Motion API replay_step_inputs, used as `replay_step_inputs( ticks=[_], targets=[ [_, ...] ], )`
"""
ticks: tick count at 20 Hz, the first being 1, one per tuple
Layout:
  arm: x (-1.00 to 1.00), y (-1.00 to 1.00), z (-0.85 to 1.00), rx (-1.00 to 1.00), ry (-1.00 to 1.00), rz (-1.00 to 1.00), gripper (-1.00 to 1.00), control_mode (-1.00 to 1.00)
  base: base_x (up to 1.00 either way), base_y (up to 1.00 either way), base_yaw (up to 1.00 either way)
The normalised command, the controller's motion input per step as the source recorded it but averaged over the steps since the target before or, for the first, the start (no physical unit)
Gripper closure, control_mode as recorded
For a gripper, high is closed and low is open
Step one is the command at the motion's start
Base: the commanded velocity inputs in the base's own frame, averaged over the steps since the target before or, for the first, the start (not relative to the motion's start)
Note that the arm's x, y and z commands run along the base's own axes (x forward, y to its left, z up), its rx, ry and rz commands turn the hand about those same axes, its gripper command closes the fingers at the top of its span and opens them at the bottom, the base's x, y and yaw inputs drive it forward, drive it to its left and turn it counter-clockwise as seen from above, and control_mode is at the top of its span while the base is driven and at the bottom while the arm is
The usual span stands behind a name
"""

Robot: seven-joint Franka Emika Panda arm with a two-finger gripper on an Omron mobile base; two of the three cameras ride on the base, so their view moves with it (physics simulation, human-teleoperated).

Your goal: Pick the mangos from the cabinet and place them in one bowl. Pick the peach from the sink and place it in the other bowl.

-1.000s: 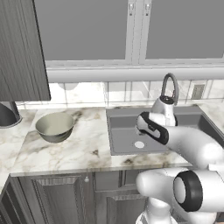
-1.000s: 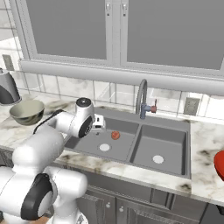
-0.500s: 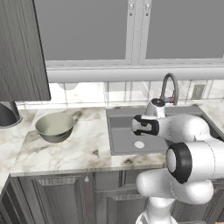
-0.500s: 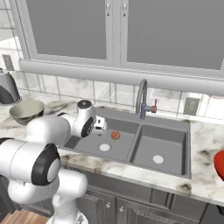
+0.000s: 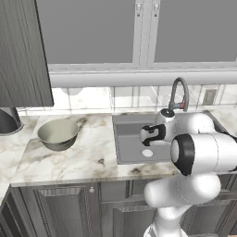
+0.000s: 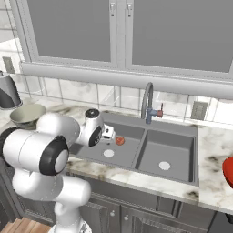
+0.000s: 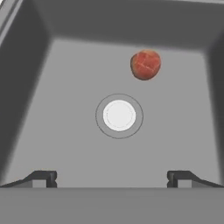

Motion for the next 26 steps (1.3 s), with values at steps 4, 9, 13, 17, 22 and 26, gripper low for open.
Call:
replay_step_inputs(
  ticks=[4,9,13,17,22,26],
  targets=[
    [0.29,-0.37,-0.08,0.00,0.00,-0.04,-1.00,-1.00,0.00,0.00,0.00],
    [0.35,-0.38,0.00,0.00,0.00,-0.03,-1.00,-1.00,0.00,0.00,0.00],
    [0.38,-0.11,-0.15,0.00,0.00,-0.03,-1.00,-1.00,0.00,0.00,0.00],
    [0.32,0.00,-0.27,0.00,0.00,-0.01,-1.00,-1.00,0.00,0.00,0.00],
    [0.23,0.00,-0.44,0.00,0.00,0.00,-1.00,-1.00,0.00,0.00,0.00],
    [0.08,-0.01,-0.47,0.00,0.00,0.00,-1.00,-1.00,0.00,0.00,0.00]
  ],
)
